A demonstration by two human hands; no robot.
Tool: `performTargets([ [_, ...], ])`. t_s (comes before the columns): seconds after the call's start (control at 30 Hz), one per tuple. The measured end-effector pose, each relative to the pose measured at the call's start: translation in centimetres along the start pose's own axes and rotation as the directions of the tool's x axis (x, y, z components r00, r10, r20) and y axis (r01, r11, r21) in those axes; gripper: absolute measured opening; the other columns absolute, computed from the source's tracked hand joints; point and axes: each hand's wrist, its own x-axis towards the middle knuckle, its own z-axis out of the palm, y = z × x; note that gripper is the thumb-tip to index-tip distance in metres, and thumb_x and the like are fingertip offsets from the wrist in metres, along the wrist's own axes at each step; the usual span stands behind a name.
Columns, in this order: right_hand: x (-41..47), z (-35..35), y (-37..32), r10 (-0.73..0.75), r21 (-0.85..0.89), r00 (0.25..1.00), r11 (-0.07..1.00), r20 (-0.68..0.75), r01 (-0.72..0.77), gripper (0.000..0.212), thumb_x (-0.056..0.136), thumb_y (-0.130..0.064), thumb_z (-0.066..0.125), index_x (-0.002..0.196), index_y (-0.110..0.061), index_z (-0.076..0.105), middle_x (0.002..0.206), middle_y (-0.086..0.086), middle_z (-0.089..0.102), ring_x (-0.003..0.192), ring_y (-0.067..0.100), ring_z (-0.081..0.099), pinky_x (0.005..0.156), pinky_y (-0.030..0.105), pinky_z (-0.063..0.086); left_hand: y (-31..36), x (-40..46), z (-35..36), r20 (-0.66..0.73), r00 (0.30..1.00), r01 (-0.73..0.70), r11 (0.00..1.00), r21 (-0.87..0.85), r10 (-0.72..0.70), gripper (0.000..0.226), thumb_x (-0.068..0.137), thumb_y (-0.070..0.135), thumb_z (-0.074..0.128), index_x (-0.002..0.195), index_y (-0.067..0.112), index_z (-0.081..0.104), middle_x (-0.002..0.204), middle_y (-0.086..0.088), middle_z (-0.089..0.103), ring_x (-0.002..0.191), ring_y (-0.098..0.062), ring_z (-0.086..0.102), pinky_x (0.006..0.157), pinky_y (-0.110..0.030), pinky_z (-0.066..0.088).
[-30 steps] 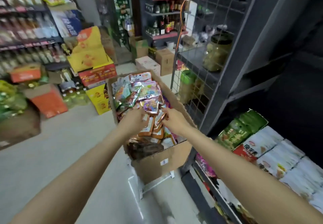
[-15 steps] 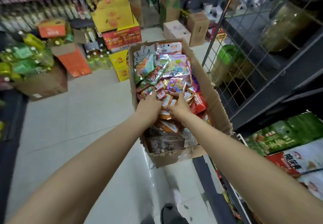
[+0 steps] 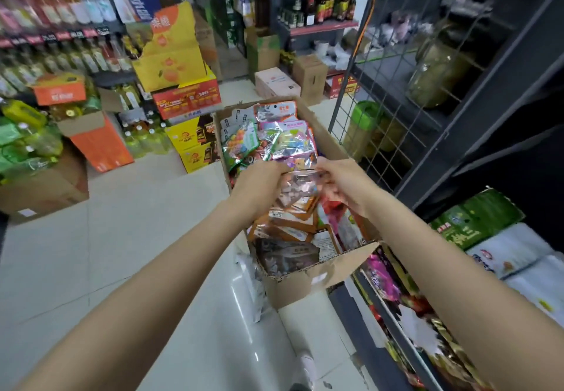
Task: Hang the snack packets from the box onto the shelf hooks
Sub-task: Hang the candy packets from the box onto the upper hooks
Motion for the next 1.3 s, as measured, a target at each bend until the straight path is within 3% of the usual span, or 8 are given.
performTargets([
  [0.1, -3.4, -2.0, -2.4, -0.251, -0.59, 0.957, 0.798, -0.142, 0.122, 0.061, 0.094, -0.061, 0.033, 0.095, -0.011, 0.069, 0.085, 0.004, 0.063, 0.079, 0.012, 0.06, 0.071, 0.027, 0.041, 1.8, -0.1, -3.5, -0.036, 0.996, -0.083, 0.994, -0.071, 0.08, 0.023, 0.096, 0.02, 0.051, 0.108, 0.008, 0.066, 0.095, -0.013, 0.066, 0.094, -0.033, 0.06, 0.066, -0.031, 0.039],
  [0.23, -8.4, -4.5, -4.5, -0.265, -0.496, 0.957, 0.85, -0.117, 0.175, 0.075, 0.079, -0.081, 0.032, 0.107, -0.023, 0.07, 0.12, 0.002, 0.064, 0.121, 0.016, 0.051, 0.109, 0.034, 0.031, 5.5, 0.3, -7.7, -0.041, 0.979, -0.201, 0.971, -0.13, 0.197, 0.024, 0.09, 0.03, 0.059, 0.098, 0.009, 0.068, 0.083, -0.007, 0.062, 0.083, -0.028, 0.058, 0.056, -0.029, 0.032],
  [0.47, -18.3, -9.9, -4.9, -0.542, -0.228, 0.791, 0.84, -0.284, 0.493, 0.018, 0.094, -0.012, 0.056, 0.104, -0.002, 0.067, 0.092, 0.01, 0.07, 0.078, 0.014, 0.068, 0.071, 0.027, 0.055, 14.6, -1.1, -11.7, -0.165, 0.957, -0.288, 0.724, -0.627, 0.238, 0.025, 0.073, 0.027, 0.079, 0.053, 0.026, 0.064, 0.048, 0.011, 0.048, 0.041, -0.001, 0.038, 0.041, -0.015, 0.024],
  [0.63, -26.2, -14.6, -5.0, -0.549, -0.167, 0.666, 0.819, -0.505, 0.549, 0.017, 0.091, -0.009, 0.059, 0.101, 0.002, 0.067, 0.091, 0.014, 0.071, 0.078, 0.022, 0.068, 0.069, 0.034, 0.057, 24.8, -3.5, -11.5, -0.282, 0.956, -0.289, 0.383, -0.877, 0.075, 0.019, 0.073, 0.024, 0.08, 0.073, 0.014, 0.064, 0.068, -0.004, 0.056, 0.061, -0.013, 0.048, 0.054, -0.021, 0.039],
  [0.9, -44.3, -25.0, -2.5, -0.559, -0.246, 0.502, 0.792, -0.659, 0.559, 0.013, 0.082, -0.003, 0.069, 0.093, -0.004, 0.062, 0.087, 0.009, 0.069, 0.069, 0.014, 0.068, 0.052, 0.025, 0.053, 44.1, -11.8, -10.6, -0.263, 0.917, -0.3, 0.083, -0.95, 0.299, 0.012, 0.079, 0.013, 0.073, 0.069, 0.012, 0.066, 0.076, -0.012, 0.068, 0.076, -0.027, 0.067, 0.071, -0.044, 0.056],
  [1.0, -50.9, -28.9, -1.0, -0.538, -0.245, 0.488, 0.804, -0.687, 0.542, 0.015, 0.081, -0.007, 0.072, 0.096, -0.006, 0.068, 0.099, 0.018, 0.071, 0.087, 0.039, 0.067, 0.078, 0.047, 0.054, 51.0, -15.9, -9.9, -0.313, 0.893, -0.335, 0.011, -0.942, 0.323, 0.015, 0.082, 0.013, 0.07, 0.069, 0.014, 0.064, 0.071, -0.003, 0.065, 0.069, -0.017, 0.066, 0.064, -0.034, 0.056],
  [1.13, -57.0, -32.7, 0.6, -0.545, -0.281, 0.431, 0.796, -0.72, 0.536, 0.012, 0.084, -0.017, 0.07, 0.093, -0.008, 0.071, 0.096, 0.019, 0.071, 0.073, 0.035, 0.057, 0.073, 0.044, 0.051, 57.8, -19.7, -9.1, -0.399, 0.846, -0.415, -0.033, -0.909, 0.354, 0.016, 0.087, 0.018, 0.065, 0.073, 0.013, 0.059, 0.071, 0.001, 0.062, 0.063, -0.006, 0.06, 0.061, -0.024, 0.052],
  [1.3, -61.7, -35.6, 0.8, -0.593, -0.321, 0.357, 0.744, -0.722, 0.586, 0.029, 0.084, -0.024, 0.07, 0.101, -0.001, 0.067, 0.112, 0.035, 0.058, 0.104, 0.058, 0.051, 0.09, 0.068, 0.041, 62.8, -22.4, -10.2, -0.541, 0.764, -0.591, 0.045, -0.805, 0.352, 0.013, 0.091, 0.026, 0.059, 0.079, 0.021, 0.059, 0.083, 0.004, 0.065, 0.078, -0.004, 0.063, 0.071, -0.024, 0.049],
])
